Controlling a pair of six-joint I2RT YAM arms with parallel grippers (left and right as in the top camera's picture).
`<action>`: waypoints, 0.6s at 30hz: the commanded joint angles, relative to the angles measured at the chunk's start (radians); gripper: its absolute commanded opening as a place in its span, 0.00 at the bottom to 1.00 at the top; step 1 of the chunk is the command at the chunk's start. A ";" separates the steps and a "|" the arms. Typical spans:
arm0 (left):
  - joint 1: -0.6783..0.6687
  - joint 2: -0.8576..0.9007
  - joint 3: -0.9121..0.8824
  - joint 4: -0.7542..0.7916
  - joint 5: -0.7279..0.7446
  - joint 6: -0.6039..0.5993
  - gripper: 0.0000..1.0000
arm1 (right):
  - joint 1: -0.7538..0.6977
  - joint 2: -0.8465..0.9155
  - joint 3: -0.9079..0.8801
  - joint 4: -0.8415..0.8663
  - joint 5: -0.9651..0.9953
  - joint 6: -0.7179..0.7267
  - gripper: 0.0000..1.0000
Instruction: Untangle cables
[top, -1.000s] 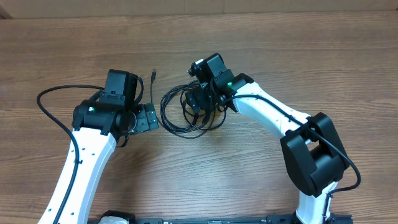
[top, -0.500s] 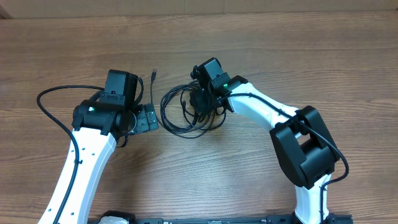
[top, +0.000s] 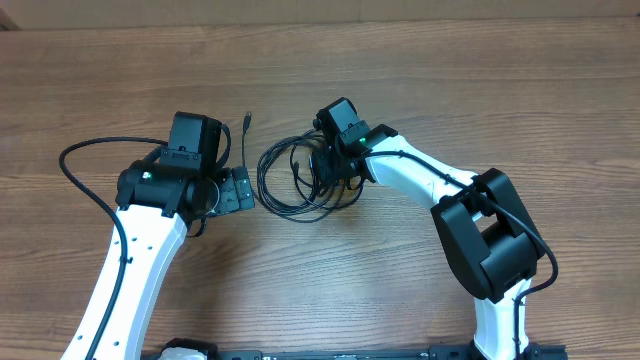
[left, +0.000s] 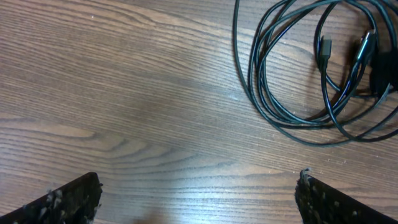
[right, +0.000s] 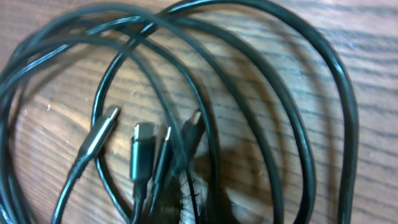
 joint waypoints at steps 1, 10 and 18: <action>0.003 -0.011 -0.002 0.000 -0.002 0.004 1.00 | -0.001 0.002 -0.003 0.002 0.006 0.011 0.04; 0.003 -0.011 -0.002 0.008 -0.003 0.004 1.00 | -0.067 -0.138 0.284 -0.286 -0.057 0.012 0.04; 0.003 -0.011 -0.002 0.010 -0.002 0.004 0.99 | -0.212 -0.275 0.520 -0.372 -0.043 0.085 0.04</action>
